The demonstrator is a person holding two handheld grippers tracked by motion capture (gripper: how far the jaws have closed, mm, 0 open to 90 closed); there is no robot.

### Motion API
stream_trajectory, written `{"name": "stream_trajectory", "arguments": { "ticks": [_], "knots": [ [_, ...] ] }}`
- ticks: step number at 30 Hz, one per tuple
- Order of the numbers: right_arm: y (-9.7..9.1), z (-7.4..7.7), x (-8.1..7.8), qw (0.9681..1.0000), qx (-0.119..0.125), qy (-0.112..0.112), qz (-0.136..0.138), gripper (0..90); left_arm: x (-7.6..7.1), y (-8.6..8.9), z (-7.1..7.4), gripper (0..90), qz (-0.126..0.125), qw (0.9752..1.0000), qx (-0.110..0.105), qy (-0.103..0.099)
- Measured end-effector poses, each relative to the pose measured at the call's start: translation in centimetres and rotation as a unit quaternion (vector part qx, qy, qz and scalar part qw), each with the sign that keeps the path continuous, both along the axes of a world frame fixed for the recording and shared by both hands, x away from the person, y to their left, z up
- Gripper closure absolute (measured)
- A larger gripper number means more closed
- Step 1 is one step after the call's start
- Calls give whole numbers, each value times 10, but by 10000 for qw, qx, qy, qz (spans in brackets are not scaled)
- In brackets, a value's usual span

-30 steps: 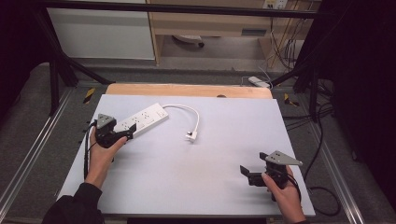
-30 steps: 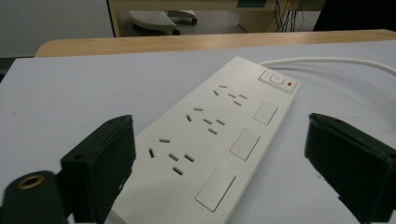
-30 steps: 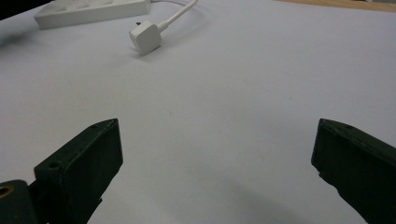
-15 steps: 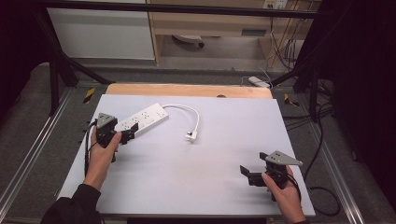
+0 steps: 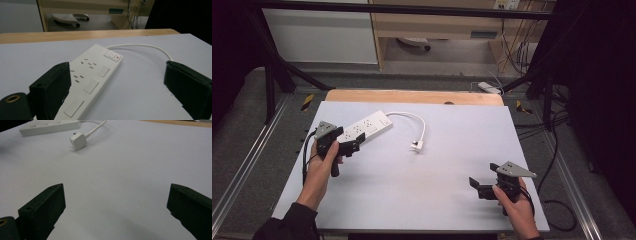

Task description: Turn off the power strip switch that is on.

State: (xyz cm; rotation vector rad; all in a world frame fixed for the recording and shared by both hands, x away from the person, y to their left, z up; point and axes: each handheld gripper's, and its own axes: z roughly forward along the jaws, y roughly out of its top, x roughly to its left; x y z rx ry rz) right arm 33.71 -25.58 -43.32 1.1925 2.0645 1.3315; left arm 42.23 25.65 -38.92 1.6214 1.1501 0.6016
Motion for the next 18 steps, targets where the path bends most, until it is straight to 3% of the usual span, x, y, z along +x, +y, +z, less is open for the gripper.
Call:
{"name": "stream_trajectory", "arguments": {
  "ticks": [14,18],
  "knots": [
    [1,0,0,10000,-2,3,11,24,-35,-5,11,71,-431,9988,152,-163],
    [1,0,0,10000,-3,6,8,24,-46,-5,11,71,-504,9985,111,-185]
  ]
}}
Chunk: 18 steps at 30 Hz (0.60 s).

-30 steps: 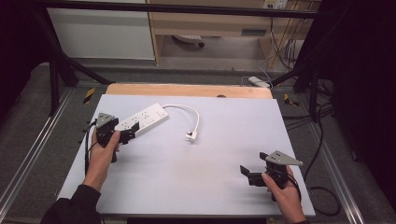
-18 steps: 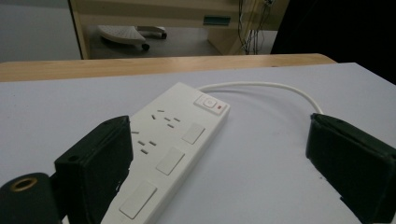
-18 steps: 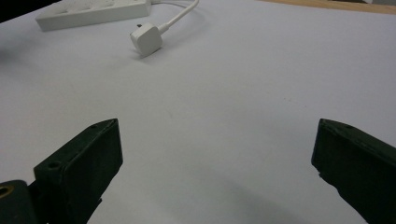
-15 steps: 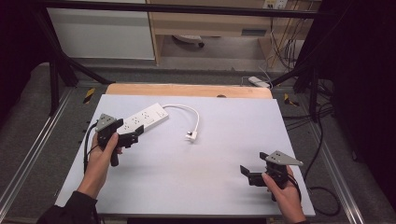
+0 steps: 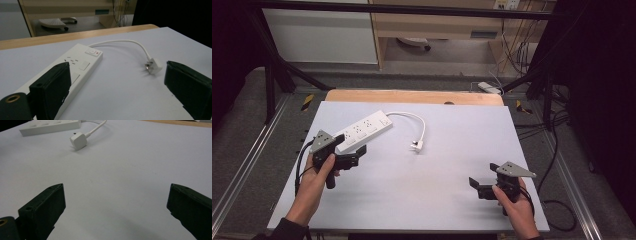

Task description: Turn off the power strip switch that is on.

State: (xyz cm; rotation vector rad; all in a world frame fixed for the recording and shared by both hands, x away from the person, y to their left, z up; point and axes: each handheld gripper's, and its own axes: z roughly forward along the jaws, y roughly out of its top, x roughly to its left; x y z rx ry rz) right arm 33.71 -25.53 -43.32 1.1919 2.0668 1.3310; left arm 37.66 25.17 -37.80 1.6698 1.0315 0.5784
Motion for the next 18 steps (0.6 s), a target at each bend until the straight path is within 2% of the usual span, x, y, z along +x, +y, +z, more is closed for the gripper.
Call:
{"name": "stream_trajectory", "arguments": {
  "ticks": [13,18],
  "knots": [
    [0,0,0,10000,-4,-4,1,24,-32,-3,-10,71,-300,9995,-23,19],
    [0,0,0,10000,-3,-18,-15,24,-46,-7,-18,71,-424,9991,51,48]
  ]
}}
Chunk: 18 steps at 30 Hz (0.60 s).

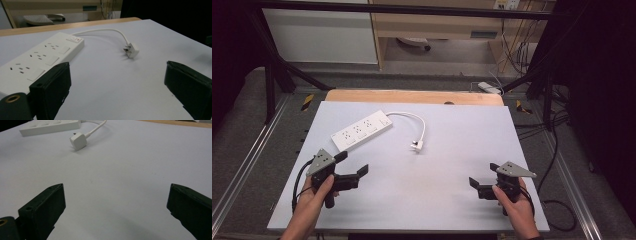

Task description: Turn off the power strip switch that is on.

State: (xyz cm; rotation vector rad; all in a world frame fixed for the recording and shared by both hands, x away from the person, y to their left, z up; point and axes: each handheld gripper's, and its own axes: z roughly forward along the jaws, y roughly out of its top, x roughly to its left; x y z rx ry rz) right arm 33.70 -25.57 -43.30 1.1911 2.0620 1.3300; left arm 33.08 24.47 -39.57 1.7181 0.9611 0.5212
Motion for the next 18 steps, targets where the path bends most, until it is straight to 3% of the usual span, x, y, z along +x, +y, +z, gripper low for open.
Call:
{"name": "stream_trajectory", "arguments": {
  "ticks": [5,10,14,16,18],
  "knots": [
    [0,0,0,10000,-21,-6,12,24,-11,-7,-9,71,-182,9998,31,97],
    [0,0,0,10000,-64,-49,-29,24,-19,-13,-18,71,-329,9990,225,224],
    [-1,-3,1,9998,-163,42,-134,26,-21,-5,-30,72,-198,9983,374,397],
    [-1,-6,3,9993,-269,96,-228,26,-21,2,-36,76,-60,9976,394,559],
    [0,-10,5,9982,-437,224,-357,26,-21,6,-36,84,77,9974,420,588]
  ]
}}
